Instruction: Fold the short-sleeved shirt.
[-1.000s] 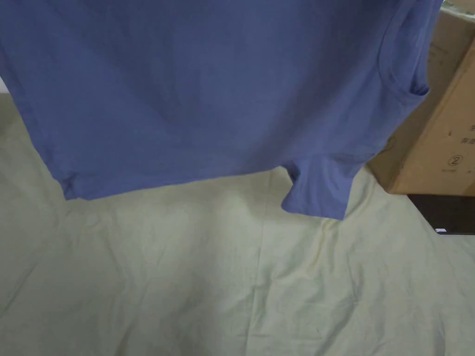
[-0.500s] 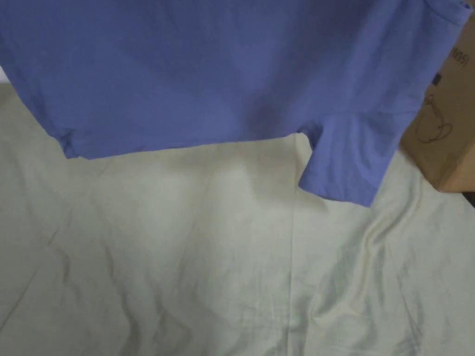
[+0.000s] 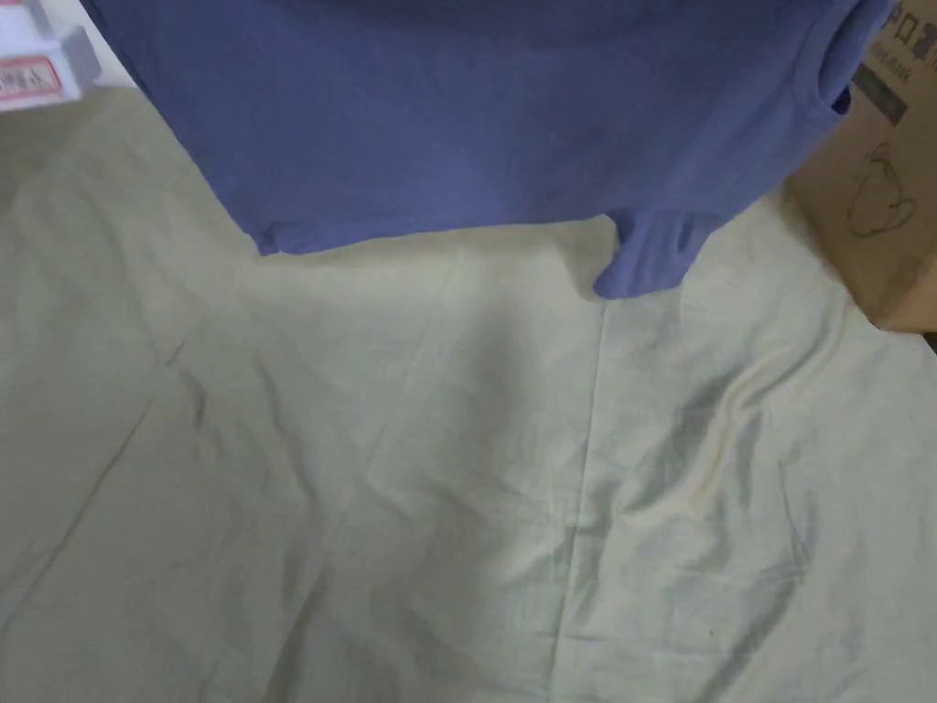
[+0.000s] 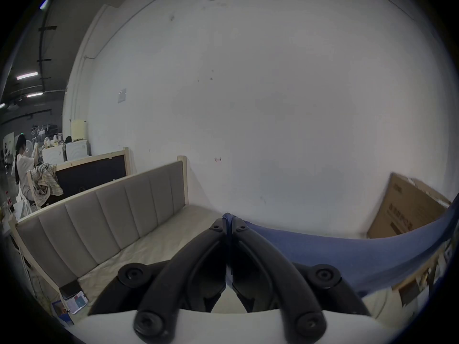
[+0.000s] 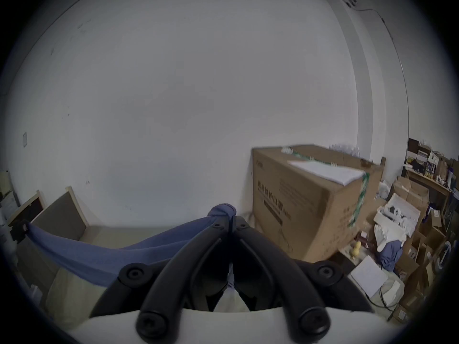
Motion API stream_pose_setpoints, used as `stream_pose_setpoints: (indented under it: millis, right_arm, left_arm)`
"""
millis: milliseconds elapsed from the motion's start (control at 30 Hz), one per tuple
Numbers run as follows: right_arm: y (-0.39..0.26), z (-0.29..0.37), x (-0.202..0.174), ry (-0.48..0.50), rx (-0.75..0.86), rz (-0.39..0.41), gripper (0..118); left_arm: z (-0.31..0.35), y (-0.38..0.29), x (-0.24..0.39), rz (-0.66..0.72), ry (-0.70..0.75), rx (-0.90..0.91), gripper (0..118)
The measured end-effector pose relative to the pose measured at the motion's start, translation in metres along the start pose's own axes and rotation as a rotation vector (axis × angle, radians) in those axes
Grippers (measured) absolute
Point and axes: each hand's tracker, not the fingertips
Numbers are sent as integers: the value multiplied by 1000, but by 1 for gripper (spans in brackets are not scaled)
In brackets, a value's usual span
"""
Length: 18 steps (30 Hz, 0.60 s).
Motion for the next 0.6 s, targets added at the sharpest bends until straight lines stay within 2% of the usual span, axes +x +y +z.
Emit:
stream_pose_setpoints:
  millis: [133, 300, 400, 467, 567, 600]
  right_arm:
    - [-70, 43, 39, 48, -98, -37, 1]
    - [-175, 92, 89, 91, -217, -79, 1]
    - [-242, 121, 107, 103, -303, -49, 1]
    - [-289, 138, 120, 103, -373, -26, 1]
    - [-350, 159, 137, 109, -484, -55, 1]
    - [-371, 166, 142, 101, -523, -43, 1]
  left_arm:
    - [44, -62, -25, -62, -17, -81, 1]
    - [111, -157, -67, -8, -68, -160, 1]
    - [146, -215, -92, 71, -95, -218, 1]
    - [170, -254, -105, 37, -84, -273, 1]
    - [196, -312, -117, -16, -76, -392, 1]
    - [204, -329, -120, -29, -73, -434, 1]
